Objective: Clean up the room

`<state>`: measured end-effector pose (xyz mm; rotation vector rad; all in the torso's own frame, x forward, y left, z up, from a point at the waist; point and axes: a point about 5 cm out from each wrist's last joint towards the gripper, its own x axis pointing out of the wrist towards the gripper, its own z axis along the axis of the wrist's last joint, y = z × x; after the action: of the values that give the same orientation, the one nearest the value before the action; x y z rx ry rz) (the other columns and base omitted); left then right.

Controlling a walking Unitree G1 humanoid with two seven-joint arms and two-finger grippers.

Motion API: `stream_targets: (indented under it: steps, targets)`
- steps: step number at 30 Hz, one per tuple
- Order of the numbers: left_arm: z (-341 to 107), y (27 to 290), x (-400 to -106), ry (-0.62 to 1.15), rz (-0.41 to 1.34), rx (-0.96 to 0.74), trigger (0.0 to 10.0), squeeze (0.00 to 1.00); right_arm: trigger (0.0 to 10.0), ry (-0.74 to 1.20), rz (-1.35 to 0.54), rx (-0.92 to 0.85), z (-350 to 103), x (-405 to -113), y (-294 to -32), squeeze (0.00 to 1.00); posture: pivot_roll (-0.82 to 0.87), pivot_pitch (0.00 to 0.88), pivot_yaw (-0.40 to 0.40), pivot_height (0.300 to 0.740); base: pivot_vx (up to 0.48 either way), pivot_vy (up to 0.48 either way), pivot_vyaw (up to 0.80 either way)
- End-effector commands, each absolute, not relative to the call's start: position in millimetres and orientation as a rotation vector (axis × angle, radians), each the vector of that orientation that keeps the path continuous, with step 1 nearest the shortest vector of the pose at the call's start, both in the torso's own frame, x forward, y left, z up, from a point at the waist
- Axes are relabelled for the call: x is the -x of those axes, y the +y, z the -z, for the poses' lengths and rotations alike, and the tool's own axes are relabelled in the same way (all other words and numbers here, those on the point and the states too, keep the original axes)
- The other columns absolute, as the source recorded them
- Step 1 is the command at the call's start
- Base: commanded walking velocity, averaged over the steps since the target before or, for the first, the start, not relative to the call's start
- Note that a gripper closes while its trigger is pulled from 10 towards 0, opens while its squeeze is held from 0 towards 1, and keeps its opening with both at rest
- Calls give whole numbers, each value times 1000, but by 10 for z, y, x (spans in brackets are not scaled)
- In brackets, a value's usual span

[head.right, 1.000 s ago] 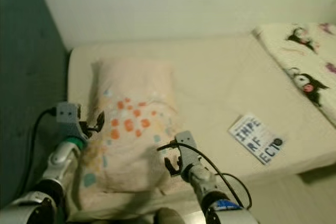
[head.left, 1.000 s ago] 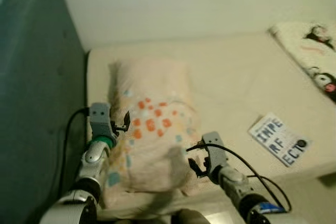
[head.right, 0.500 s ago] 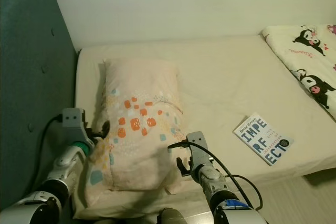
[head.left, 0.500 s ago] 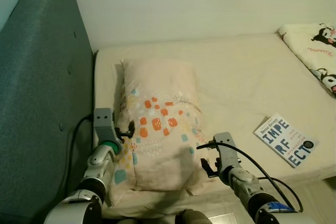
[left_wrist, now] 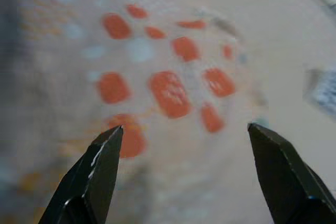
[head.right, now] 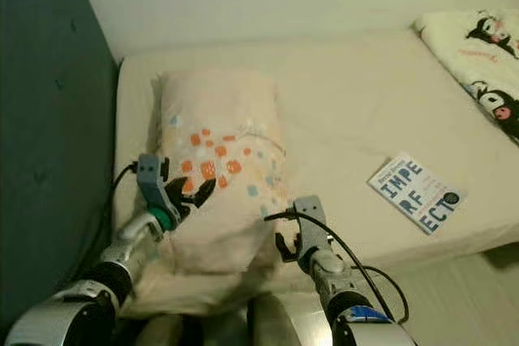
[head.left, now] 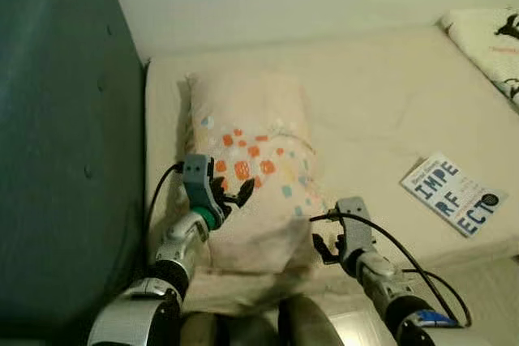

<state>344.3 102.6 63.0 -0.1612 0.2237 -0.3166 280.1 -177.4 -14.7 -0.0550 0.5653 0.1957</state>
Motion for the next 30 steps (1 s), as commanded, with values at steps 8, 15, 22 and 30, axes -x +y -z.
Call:
stream_targets:
  steps: [8, 15, 22, 30]
  targets:
    - [-795, 992, -3579, 201, 239, -12, 10000, 0, 10000, 571, -225, 25, 244, -2661, -1741, 0, -226, 221, 88, 640, 0, 0, 0]
    - [-788, 840, -3580, 246, 240, 21, 10000, 0, 10000, 575, -228, 28, 276, -2605, -1759, 0, -232, 241, 89, 640, 0, 0, 0]
    - [-854, 751, -3623, 259, 200, 84, 10000, 0, 10000, 551, -239, 17, 267, -2591, -1742, 0, -247, 262, 104, 640, 0, 0, 0]
    - [-1147, 835, -3791, 170, 132, 98, 10000, 0, 10000, 502, -288, -49, 220, -2595, -1695, 0, -245, 276, 110, 645, 0, 0, 0]
